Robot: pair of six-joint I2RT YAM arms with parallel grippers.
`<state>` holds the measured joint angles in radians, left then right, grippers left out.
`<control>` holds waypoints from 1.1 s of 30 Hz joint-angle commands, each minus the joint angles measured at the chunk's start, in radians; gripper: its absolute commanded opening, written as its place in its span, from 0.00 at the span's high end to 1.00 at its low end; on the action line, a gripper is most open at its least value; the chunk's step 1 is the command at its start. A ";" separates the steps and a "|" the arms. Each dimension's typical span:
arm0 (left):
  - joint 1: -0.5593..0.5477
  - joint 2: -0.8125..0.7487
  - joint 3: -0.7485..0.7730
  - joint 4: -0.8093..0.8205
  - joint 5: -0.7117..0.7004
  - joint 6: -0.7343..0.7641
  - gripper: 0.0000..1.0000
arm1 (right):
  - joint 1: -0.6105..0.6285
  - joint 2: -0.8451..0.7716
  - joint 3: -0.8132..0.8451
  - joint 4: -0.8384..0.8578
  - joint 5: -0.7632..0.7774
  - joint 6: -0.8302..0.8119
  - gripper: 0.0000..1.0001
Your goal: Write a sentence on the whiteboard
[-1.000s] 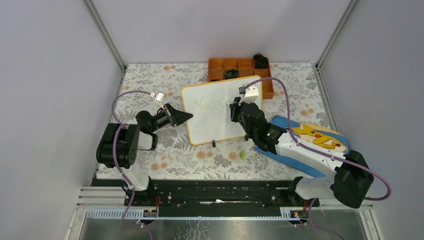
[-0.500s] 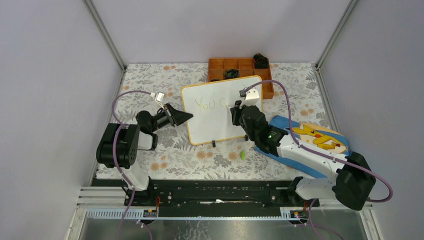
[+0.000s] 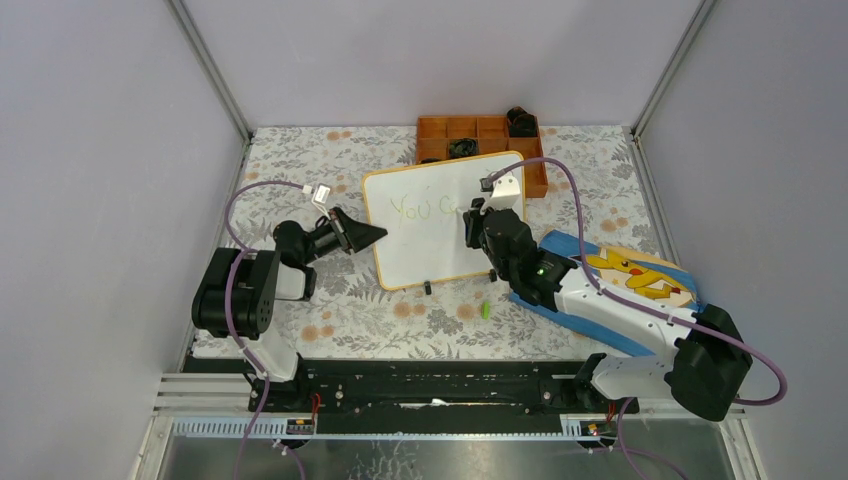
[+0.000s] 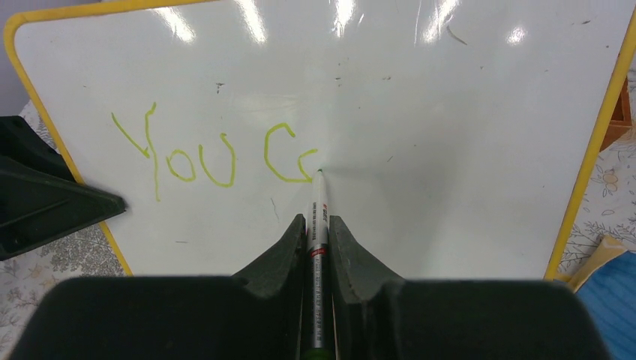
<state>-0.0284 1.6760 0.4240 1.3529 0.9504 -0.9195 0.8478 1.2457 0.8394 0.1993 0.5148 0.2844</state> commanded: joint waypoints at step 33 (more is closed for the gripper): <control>-0.018 -0.028 0.013 -0.006 0.021 0.040 0.65 | -0.017 -0.027 -0.010 0.006 0.020 0.020 1.00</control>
<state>-0.0349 1.6760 0.4240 1.3300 0.9504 -0.9043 0.8421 1.2514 0.8413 0.1963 0.5133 0.2890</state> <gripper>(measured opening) 0.346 0.186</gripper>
